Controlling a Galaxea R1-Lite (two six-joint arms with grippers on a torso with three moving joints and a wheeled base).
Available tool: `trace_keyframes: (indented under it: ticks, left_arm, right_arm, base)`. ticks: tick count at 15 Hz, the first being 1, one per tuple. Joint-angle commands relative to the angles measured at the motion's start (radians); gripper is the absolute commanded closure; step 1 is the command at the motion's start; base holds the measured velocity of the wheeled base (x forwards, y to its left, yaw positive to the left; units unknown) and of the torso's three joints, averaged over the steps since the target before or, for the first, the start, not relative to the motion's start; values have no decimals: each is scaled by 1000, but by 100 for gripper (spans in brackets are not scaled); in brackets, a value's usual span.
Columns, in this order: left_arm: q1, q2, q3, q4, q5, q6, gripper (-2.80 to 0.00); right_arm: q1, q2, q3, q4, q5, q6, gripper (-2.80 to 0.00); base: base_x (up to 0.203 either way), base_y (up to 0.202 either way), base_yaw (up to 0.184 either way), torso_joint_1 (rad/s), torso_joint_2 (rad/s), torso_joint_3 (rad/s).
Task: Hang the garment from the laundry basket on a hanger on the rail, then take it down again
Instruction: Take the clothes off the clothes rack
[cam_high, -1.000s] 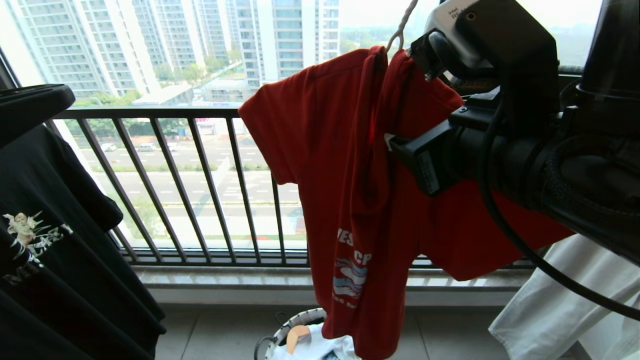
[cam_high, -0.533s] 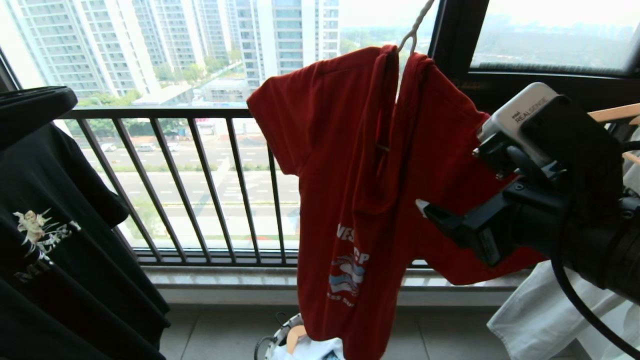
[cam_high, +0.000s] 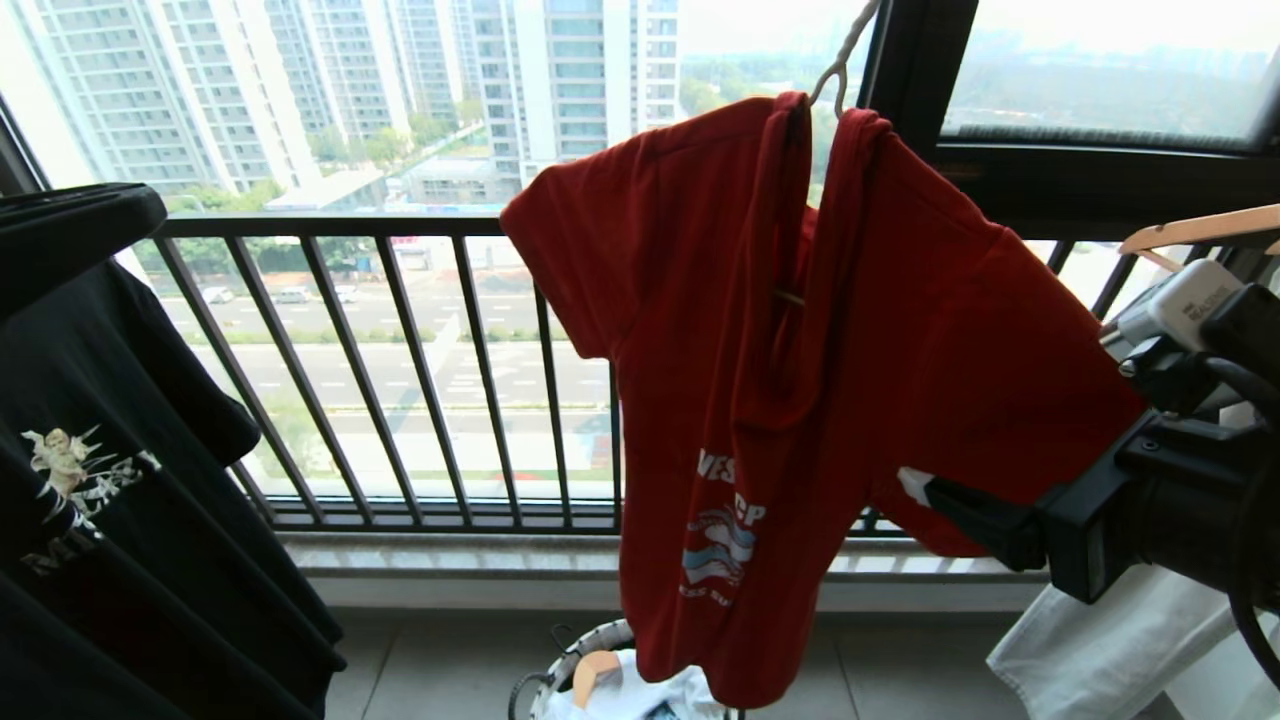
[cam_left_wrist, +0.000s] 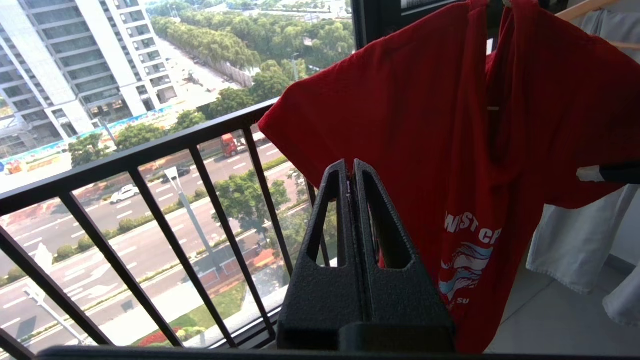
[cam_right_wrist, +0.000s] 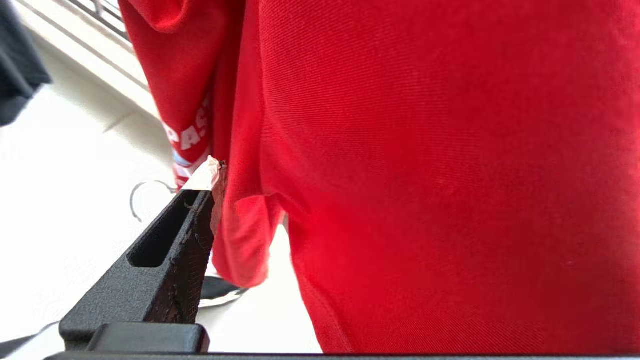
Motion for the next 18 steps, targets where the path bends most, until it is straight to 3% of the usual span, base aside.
trace_keyframes:
  ticks: [1,3,4,18]
  left_arm:
    - [0,-1,0,-2,0,3,0]
    - [0,1,0,-2,0,3,0]
    - [0,1,0,-2,0,3,0]
    - [0,1,0,-2,0,3,0]
  right_arm:
    - [-50,-37,39,-2,58,37,-280]
    - [-67,-39,58,-4,79,46,-280]
    - [-69,-39,71,-5,79,46,0]
    - [-95,-90,204,-2,75,57,0]
  base:
    - [0,0,0,0,0,0]
    - [0,0,0,0,0,0]
    - [0,0,0,0,0,0]
    - [0,0,0,0,0,0]
